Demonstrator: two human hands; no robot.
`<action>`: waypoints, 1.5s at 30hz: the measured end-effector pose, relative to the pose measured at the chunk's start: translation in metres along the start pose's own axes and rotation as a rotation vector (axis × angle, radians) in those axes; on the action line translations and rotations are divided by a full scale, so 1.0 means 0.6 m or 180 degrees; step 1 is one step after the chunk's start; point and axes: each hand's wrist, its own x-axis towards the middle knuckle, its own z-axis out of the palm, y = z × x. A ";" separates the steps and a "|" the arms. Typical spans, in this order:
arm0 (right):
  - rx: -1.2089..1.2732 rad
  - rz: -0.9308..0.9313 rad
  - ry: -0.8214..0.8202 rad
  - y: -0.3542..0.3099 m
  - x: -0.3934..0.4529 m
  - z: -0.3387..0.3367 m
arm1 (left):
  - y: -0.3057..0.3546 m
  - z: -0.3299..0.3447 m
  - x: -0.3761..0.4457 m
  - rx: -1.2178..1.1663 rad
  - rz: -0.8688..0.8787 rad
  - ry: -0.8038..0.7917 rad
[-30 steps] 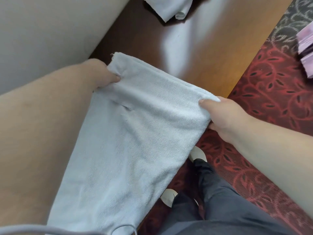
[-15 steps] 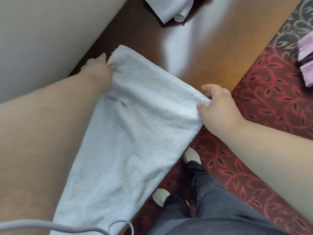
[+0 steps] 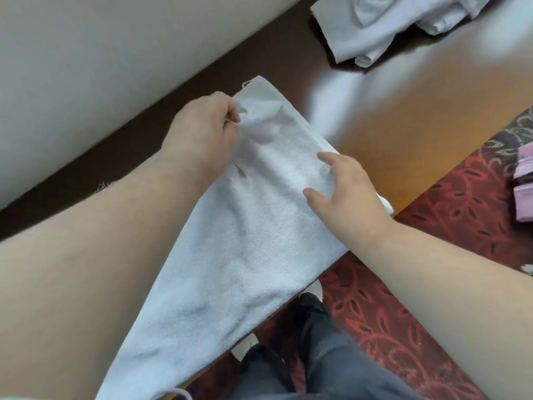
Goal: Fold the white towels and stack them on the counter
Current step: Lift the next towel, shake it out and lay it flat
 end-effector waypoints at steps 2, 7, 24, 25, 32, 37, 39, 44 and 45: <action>0.0216 -0.0118 0.0387 -0.012 -0.004 -0.009 | 0.015 -0.009 -0.057 -0.0087 0.0278 -0.0229; -0.0862 -0.1099 -0.0589 -0.048 0.003 -0.017 | 0.003 -0.017 -0.175 0.0144 0.1285 -0.1018; 0.0262 -0.0022 -0.0828 -0.148 0.009 0.008 | 0.078 0.039 -0.184 -0.2991 -0.1268 -0.0215; 0.0347 0.0229 -0.0942 -0.154 0.017 0.002 | 0.089 0.040 -0.185 -0.3269 -0.1271 -0.0239; 0.0267 0.0453 -0.0744 -0.161 0.064 -0.048 | 0.082 0.039 -0.202 -0.2578 -0.0775 -0.0496; -0.1324 -0.0604 -0.0480 -0.147 0.087 -0.074 | 0.026 0.037 -0.186 0.0101 -0.0337 -0.1031; -0.1901 -0.0917 -0.0892 -0.145 0.101 -0.073 | 0.033 0.039 -0.183 0.0129 0.0044 -0.0858; -0.2215 -0.1292 -0.1625 -0.141 0.131 -0.087 | 0.063 0.034 -0.170 -0.0903 -0.0169 -0.0649; -0.2370 -0.1378 -0.1718 -0.140 0.138 -0.094 | 0.065 0.033 -0.163 -0.0924 -0.0234 -0.0656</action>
